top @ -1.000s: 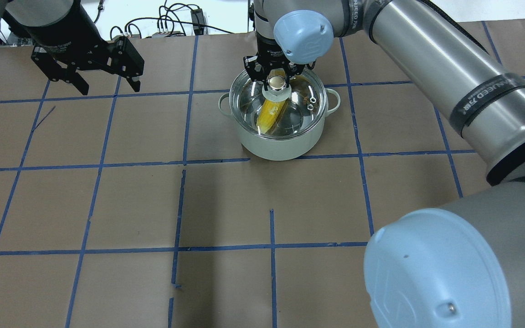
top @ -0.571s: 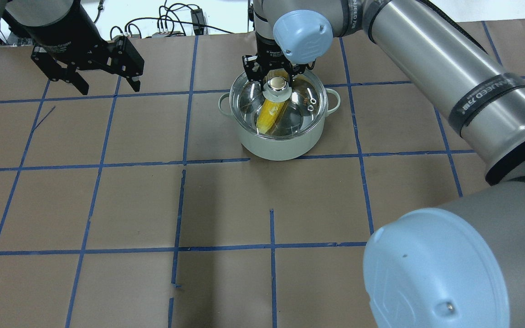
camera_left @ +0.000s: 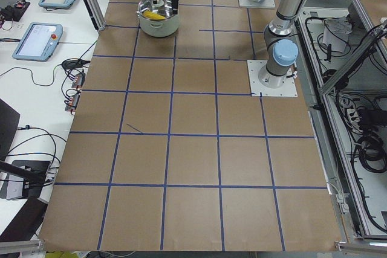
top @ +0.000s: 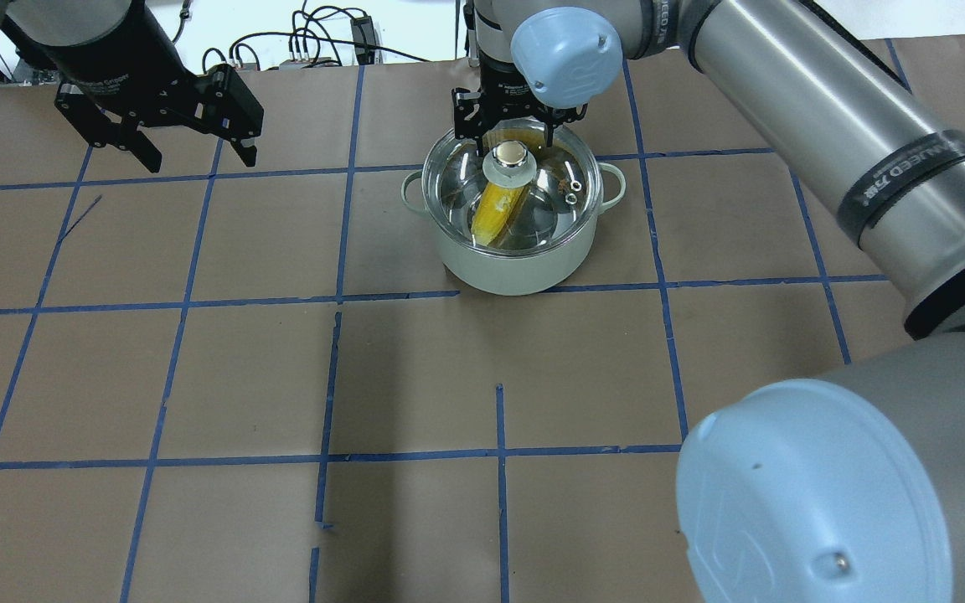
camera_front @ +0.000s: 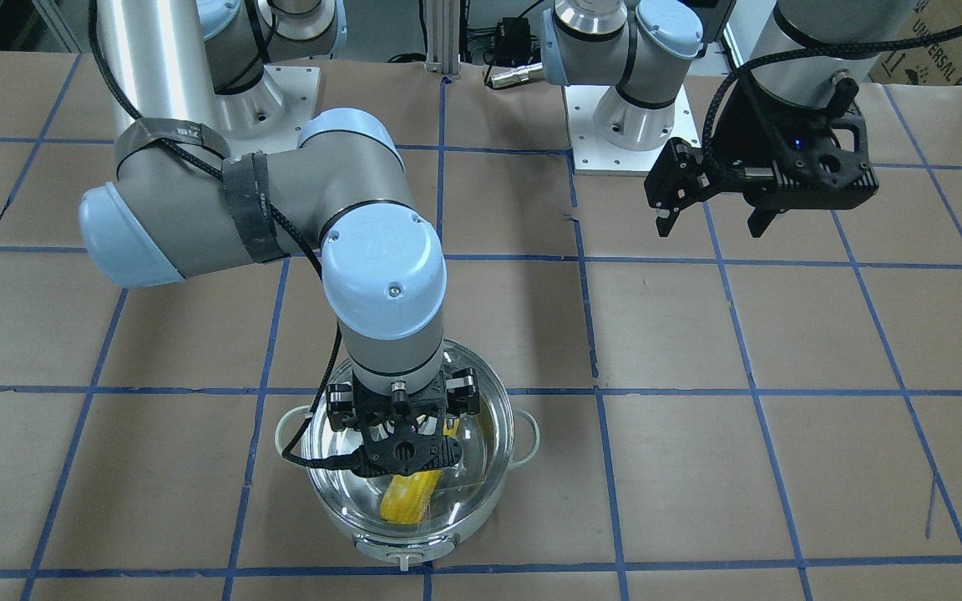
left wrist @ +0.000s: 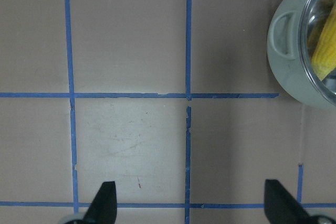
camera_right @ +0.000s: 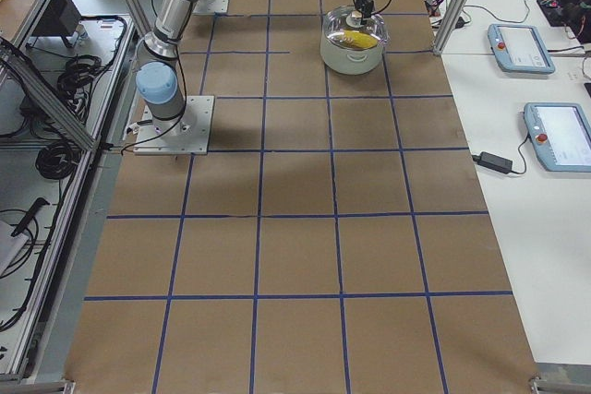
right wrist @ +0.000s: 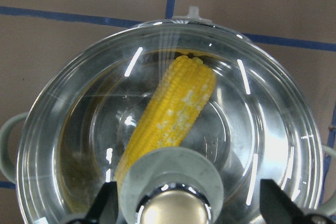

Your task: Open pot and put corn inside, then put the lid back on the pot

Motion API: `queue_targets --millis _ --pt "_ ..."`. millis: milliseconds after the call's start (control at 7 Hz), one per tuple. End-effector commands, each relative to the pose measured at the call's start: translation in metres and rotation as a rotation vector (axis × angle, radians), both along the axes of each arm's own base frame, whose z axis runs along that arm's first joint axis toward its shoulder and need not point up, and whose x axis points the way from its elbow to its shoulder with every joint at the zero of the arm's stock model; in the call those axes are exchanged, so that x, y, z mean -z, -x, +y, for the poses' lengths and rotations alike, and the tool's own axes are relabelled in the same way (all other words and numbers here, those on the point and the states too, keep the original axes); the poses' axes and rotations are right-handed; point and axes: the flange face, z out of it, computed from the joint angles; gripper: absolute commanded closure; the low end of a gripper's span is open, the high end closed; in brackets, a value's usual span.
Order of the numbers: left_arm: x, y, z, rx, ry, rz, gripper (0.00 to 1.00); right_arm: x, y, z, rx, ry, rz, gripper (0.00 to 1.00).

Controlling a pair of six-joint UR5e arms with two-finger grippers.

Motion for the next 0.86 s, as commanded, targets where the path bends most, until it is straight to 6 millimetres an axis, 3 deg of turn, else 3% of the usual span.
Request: queue_targets --millis 0,143,429,571,714 --pt "0.001 0.000 0.000 0.001 -0.001 0.000 0.00 -0.033 0.043 -0.005 -0.058 0.018 0.009 0.00" --pt "0.001 0.000 0.000 0.001 -0.001 0.000 0.00 -0.071 0.074 -0.001 -0.065 0.066 0.004 0.00" --pt "0.001 0.000 0.000 -0.001 -0.003 0.000 0.00 -0.122 0.145 0.023 0.022 0.047 0.010 0.00" --pt "0.001 0.000 0.000 -0.001 -0.003 0.000 0.00 -0.145 0.172 0.051 0.052 0.048 0.013 0.00" --pt "0.002 0.000 0.000 0.001 -0.004 0.000 0.00 -0.152 0.185 0.086 0.023 0.025 0.008 0.00"
